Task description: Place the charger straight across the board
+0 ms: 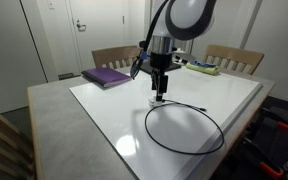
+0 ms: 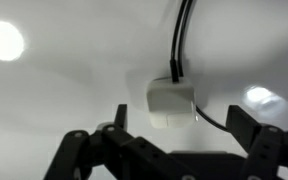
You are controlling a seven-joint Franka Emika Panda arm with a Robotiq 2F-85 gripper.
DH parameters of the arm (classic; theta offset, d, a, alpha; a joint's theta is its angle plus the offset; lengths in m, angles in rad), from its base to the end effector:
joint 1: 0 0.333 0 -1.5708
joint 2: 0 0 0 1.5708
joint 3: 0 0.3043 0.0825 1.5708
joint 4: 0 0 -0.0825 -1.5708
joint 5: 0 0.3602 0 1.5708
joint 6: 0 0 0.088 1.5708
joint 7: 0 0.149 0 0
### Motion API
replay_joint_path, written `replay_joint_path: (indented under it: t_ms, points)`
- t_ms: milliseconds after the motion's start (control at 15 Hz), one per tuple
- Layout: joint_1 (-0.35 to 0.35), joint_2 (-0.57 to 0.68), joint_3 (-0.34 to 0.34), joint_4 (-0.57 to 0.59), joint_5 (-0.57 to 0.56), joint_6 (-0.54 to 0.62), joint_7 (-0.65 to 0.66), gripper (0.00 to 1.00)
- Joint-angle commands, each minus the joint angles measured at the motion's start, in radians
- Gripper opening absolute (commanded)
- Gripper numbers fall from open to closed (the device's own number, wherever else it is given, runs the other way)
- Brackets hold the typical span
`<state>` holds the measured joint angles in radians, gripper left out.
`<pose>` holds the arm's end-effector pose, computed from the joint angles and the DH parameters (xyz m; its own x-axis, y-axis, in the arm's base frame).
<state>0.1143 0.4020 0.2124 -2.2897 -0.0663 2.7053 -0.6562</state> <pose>0.4877 0.1735 0.1494 0.5187 0.8533 0.0528 0.8549 -0.5181 -0.0264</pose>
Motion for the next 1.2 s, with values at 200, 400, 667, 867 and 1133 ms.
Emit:
replay_joint_path:
  t_ms: [200, 400, 667, 867, 1133]
  points:
    - [-0.039, 0.04, 0.02, -0.011, -0.036, 0.036, -0.005, 1.0]
    - [-0.043, 0.053, 0.023, -0.01, -0.036, 0.038, -0.004, 1.0]
    - [-0.057, 0.065, 0.039, -0.005, -0.021, 0.051, -0.01, 1.0]
    - [-0.074, 0.073, 0.062, -0.003, -0.011, 0.055, -0.021, 0.81]
    - [-0.089, 0.072, 0.08, -0.004, -0.012, 0.05, -0.026, 0.54]
